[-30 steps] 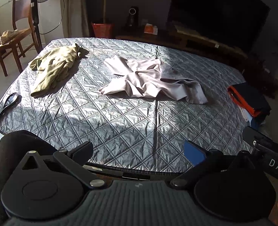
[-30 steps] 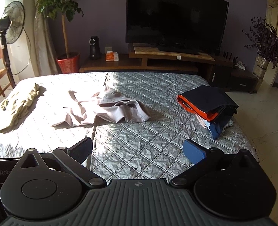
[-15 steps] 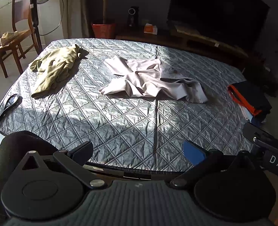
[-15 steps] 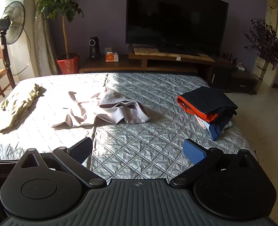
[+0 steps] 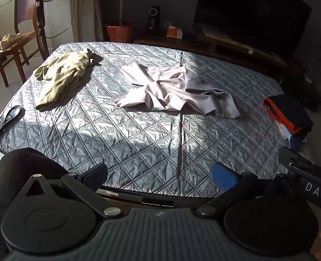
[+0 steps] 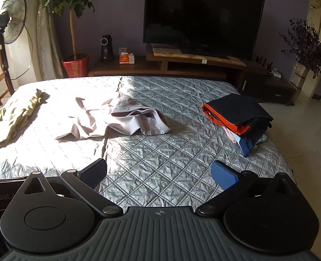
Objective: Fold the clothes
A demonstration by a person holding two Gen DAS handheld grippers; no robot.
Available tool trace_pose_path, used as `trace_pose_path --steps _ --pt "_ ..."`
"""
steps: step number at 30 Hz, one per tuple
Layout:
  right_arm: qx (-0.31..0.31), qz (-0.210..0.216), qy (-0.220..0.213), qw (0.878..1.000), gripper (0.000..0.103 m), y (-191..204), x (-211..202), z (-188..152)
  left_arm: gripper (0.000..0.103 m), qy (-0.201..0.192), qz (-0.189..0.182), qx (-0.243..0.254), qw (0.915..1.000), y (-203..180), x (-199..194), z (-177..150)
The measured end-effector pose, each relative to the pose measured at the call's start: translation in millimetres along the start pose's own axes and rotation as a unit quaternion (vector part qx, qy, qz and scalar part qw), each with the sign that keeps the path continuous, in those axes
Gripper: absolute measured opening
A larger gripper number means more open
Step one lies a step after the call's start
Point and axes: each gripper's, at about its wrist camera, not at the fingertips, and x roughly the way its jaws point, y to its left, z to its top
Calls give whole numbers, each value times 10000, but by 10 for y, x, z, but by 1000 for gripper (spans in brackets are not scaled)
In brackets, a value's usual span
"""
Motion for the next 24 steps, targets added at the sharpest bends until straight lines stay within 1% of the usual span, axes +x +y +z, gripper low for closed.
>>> trace_pose_path --steps 24 --pt "21 -19 138 9999 102 8 145 -3 102 81 -60 101 9999 -37 109 -19"
